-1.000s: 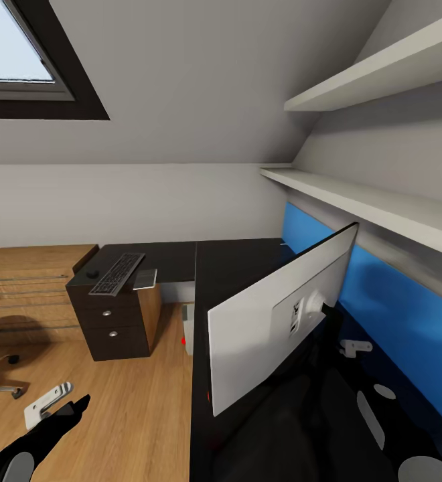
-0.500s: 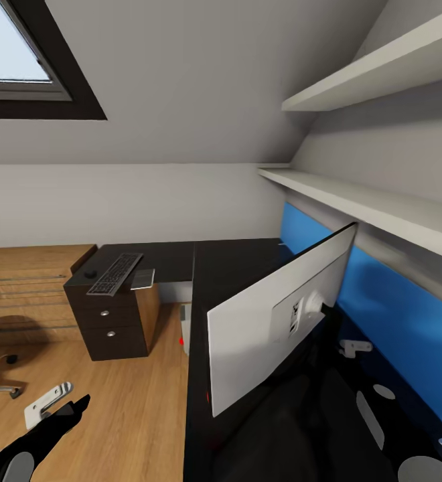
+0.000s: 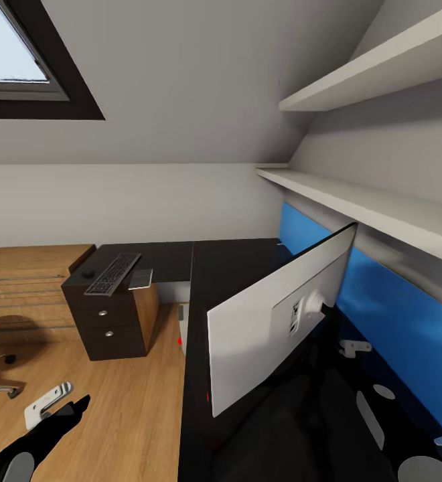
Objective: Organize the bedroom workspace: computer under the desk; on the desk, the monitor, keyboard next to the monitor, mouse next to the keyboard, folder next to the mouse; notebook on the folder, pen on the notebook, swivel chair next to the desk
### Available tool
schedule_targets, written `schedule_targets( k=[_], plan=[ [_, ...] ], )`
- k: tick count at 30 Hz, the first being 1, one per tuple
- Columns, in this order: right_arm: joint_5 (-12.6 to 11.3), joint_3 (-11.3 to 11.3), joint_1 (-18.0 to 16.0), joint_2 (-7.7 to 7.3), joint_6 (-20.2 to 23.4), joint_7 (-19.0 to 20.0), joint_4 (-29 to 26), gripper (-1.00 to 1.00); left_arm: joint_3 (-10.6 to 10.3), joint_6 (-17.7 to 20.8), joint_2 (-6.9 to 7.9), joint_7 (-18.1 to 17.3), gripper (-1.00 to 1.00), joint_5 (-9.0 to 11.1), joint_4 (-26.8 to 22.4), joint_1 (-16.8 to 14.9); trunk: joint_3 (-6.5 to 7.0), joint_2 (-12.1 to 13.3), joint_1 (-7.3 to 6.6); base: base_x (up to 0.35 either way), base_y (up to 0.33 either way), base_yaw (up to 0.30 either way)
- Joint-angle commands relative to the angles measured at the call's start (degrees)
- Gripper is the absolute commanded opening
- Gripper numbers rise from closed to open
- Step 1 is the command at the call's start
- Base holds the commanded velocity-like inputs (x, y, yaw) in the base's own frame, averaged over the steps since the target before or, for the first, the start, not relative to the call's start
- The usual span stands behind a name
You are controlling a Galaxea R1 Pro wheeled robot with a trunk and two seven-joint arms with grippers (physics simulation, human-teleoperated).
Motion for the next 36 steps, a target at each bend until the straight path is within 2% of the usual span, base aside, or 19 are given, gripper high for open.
schedule_targets(
  k=[1,11,36],
  plan=[
    [2.3,-0.2,0.0,-0.03,0.0,0.3,0.1,-1.0,0.0,0.2,0.01,0.5,1.0,0.6,-0.1,0.0,-0.09,0.0,0.01,0.0,0.0,0.0],
    [2.3,-0.1,0.0,-0.01,0.1,0.3,0.2,-1.0,0.0,0.2,0.01,0.5,1.0,0.6,-0.1,0.0,-0.09,0.0,0.01,0.004,0.0,0.0],
    [2.2,-0.2,0.0,-0.03,-0.1,0.6,0.2,-1.0,0.0,0.2,0.01,0.5,1.0,0.6,-0.2,0.0,-0.09,0.0,0.01,0.075,0.0,0.0]
  ],
)
